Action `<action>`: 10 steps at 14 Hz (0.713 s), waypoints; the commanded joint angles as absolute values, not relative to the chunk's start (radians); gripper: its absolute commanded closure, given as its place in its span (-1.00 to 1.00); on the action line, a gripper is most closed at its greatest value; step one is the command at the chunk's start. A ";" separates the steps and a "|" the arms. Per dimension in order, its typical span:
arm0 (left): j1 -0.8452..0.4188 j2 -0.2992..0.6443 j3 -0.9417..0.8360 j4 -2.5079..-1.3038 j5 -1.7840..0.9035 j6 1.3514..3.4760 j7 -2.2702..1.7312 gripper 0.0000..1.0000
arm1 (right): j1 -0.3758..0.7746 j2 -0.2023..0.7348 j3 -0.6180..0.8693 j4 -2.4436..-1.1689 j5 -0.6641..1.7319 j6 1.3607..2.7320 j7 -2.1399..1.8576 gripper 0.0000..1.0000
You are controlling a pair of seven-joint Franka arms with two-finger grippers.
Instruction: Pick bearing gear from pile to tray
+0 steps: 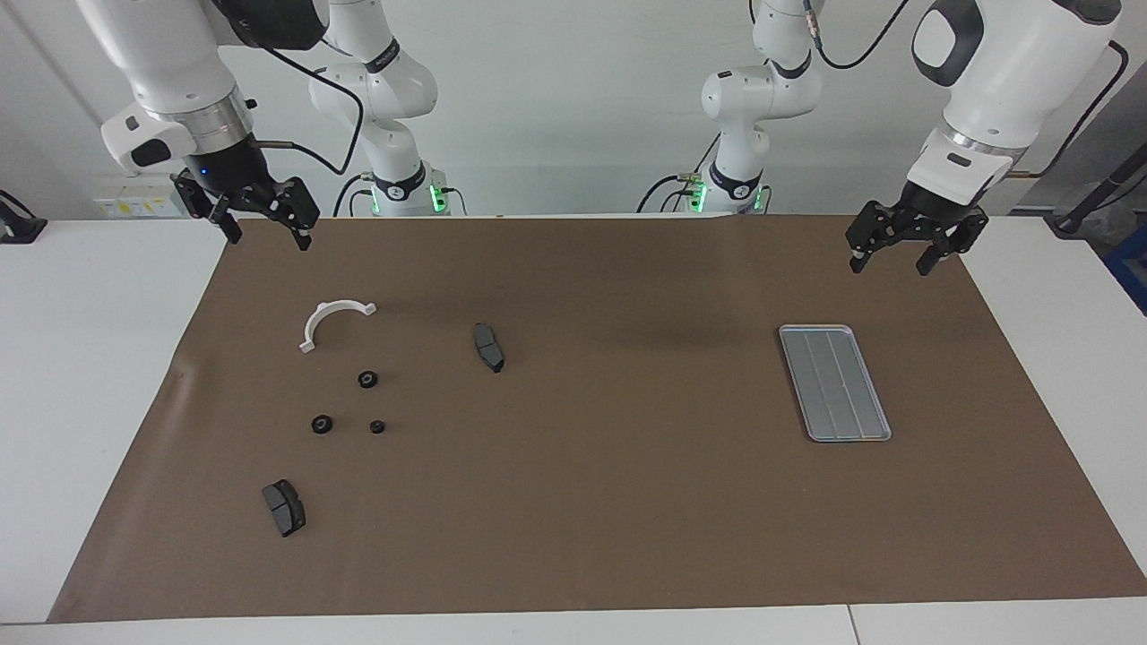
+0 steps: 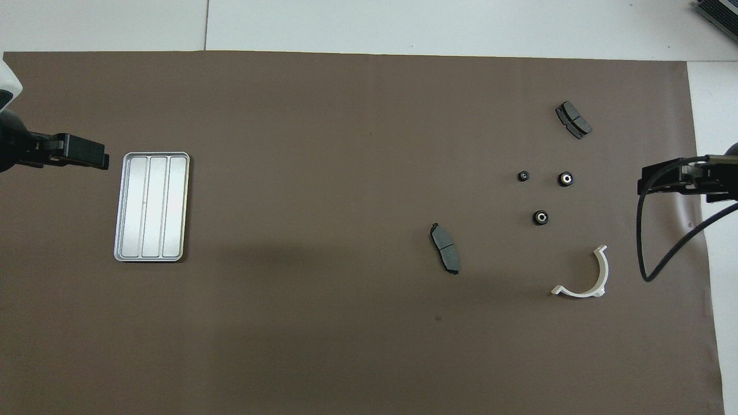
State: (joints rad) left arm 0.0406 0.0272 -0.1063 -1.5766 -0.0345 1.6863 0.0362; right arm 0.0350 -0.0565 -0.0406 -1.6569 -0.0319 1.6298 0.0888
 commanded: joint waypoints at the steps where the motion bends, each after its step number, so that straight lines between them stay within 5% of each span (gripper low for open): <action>1: 0.041 -0.005 -0.103 -1.615 -0.032 1.704 0.037 -1.00 | 0.009 -0.078 -0.043 -1.732 -0.014 1.706 -0.023 -1.00; 4: 0.041 -0.005 -0.103 -1.615 -0.032 1.704 0.037 -1.00 | -0.001 -0.071 -0.044 -1.851 -0.014 1.856 -0.121 -1.00; 10: 0.041 -0.005 -0.103 -1.615 -0.032 1.704 0.037 -1.00 | -0.029 0.139 -0.043 -1.904 -0.014 2.136 -0.187 -1.00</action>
State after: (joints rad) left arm 0.0406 0.0272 -0.1063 -1.5766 -0.0345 1.6863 0.0362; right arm -0.0216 0.0861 -0.0490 -1.9011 -0.0319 2.0714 -0.1592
